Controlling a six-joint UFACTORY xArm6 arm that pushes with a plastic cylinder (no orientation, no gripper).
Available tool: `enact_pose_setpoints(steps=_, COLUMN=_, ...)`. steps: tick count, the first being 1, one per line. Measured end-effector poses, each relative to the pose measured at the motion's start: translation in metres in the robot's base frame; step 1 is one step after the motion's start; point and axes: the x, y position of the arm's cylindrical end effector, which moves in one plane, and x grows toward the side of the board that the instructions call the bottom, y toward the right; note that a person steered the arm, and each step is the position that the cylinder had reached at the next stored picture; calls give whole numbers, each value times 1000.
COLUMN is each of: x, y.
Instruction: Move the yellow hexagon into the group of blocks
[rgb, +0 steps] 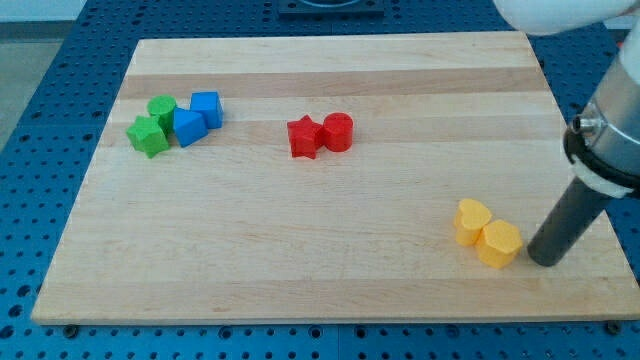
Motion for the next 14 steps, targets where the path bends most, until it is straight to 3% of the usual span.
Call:
enact_pose_setpoints(steps=8, x=3, y=-203)
enact_pose_setpoints(steps=11, x=-36, y=-221)
enact_pose_setpoints(steps=14, x=-53, y=-287)
